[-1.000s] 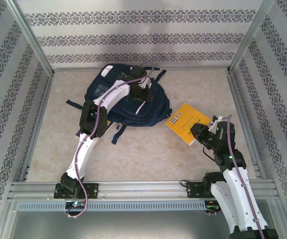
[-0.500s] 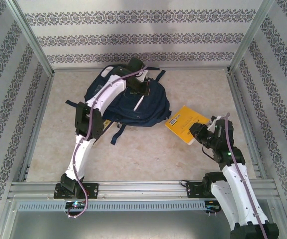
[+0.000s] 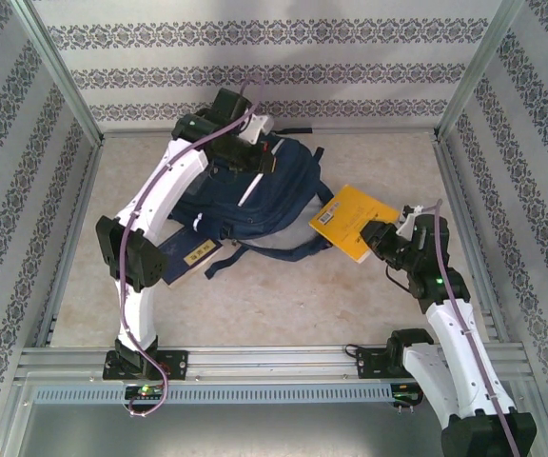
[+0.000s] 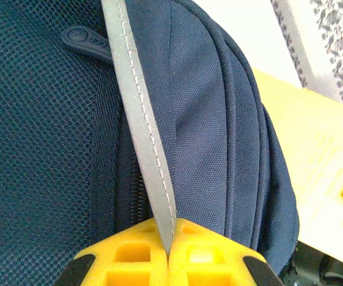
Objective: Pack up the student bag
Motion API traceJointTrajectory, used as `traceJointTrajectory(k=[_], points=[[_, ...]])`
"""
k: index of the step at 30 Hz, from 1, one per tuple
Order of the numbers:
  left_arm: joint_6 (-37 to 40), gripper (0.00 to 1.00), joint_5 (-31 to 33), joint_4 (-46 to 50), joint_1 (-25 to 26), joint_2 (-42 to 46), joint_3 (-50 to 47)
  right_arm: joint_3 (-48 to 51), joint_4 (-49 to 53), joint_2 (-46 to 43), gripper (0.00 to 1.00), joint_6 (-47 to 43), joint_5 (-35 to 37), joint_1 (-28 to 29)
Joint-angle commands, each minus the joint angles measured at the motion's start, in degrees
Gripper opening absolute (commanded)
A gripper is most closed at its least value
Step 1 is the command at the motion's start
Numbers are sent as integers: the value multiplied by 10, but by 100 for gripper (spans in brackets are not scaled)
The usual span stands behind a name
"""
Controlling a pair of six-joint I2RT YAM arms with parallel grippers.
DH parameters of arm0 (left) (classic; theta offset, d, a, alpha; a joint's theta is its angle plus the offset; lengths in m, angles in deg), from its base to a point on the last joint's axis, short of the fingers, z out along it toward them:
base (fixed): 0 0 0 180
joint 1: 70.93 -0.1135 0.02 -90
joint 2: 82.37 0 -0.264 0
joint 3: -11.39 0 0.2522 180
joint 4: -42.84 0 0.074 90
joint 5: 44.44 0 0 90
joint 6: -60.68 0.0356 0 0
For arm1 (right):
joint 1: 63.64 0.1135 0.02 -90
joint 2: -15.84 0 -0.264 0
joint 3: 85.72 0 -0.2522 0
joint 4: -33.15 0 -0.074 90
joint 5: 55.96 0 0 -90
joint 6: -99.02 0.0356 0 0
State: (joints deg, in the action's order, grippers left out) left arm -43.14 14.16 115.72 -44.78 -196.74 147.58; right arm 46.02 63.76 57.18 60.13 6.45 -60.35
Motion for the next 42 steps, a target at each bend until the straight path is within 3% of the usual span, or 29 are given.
traceJointTrajectory(k=[1, 6, 9, 11, 17, 25, 42], points=[[20, 0, -60, -19, 35, 40, -2, -36, -65, 4, 0, 20, -38, 19], [20, 1, -51, -17, 52, 36, -22, -8, -149, 28, 0, 109, -58, 40], [33, 36, 29, 13, 66, 38, -13, 17, -228, 43, 0, 200, -69, 46], [55, 49, 80, 39, 81, 41, -1, 25, -258, 44, 0, 239, -66, 52], [117, 63, 206, 89, 155, 41, 23, 19, -253, 33, 0, 249, -46, 66], [152, 67, 299, 100, 219, -6, 36, 23, -264, 35, 0, 259, -45, 72], [125, 66, 275, 84, 245, -64, 59, 30, -257, 28, 0, 251, -37, 86]])
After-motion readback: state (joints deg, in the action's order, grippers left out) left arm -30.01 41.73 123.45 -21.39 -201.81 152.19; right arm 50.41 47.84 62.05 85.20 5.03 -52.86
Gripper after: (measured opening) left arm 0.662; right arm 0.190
